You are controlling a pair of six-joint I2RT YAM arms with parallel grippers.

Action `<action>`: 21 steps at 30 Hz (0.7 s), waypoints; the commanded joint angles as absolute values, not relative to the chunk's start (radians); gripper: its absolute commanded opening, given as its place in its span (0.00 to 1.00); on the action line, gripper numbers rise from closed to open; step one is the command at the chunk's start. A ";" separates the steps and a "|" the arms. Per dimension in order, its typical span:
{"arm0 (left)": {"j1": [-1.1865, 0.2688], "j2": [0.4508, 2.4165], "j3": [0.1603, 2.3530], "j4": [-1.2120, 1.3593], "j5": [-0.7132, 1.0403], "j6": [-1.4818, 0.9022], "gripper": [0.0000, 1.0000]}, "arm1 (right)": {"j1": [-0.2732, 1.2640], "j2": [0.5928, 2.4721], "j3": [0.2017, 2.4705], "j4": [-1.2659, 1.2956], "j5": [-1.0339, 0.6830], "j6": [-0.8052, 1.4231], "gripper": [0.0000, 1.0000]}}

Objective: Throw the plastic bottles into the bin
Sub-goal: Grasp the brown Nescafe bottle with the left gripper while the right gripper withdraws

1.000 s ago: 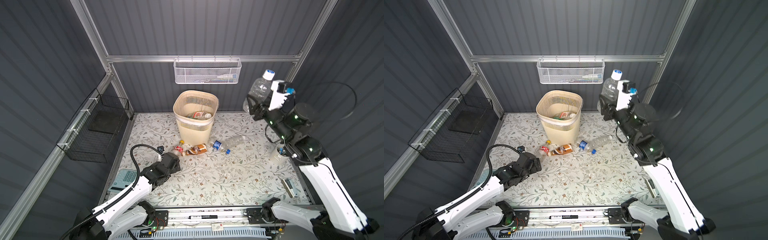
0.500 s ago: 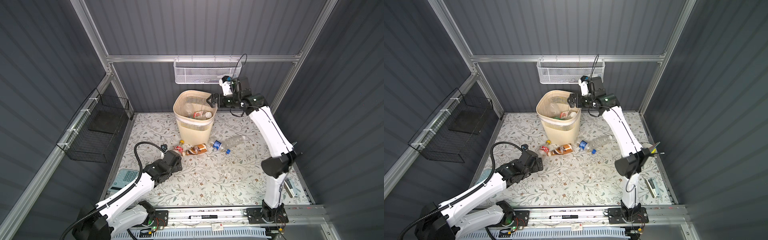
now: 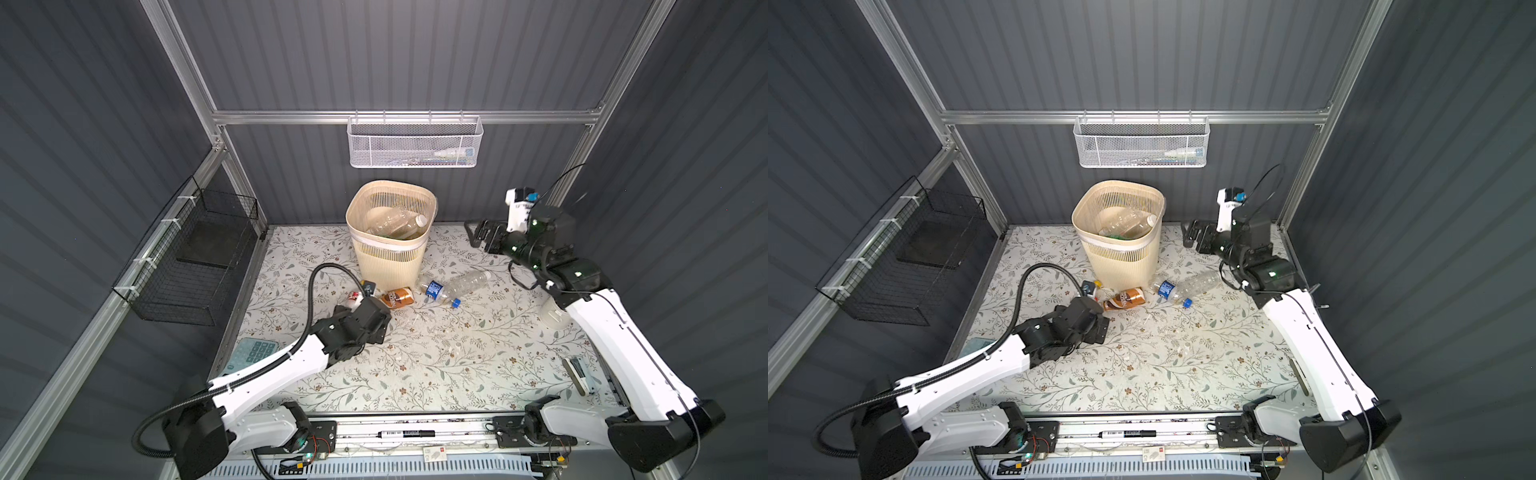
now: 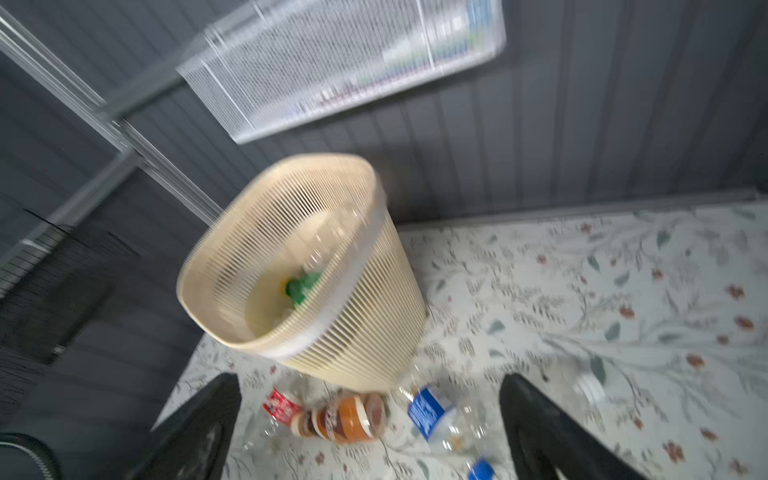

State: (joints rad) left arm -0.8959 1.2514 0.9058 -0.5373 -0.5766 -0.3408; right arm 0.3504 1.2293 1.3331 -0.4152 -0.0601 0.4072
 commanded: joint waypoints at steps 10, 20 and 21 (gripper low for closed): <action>-0.906 1.682 1.191 -0.498 -0.547 0.097 1.00 | 0.309 0.997 0.745 -0.352 -0.036 0.484 0.99; -0.904 1.875 1.280 -0.412 -0.570 0.226 0.94 | 0.283 0.916 0.592 -0.360 -0.055 0.509 0.99; -0.904 1.898 1.290 -0.406 -0.585 0.232 0.95 | 0.281 0.912 0.584 -0.362 -0.055 0.507 0.99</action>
State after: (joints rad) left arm -0.9028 1.8549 1.2446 -0.4397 -0.5571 0.1715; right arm 0.2882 0.9333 0.6025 -0.3805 -0.0463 0.4969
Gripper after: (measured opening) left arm 0.946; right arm 0.991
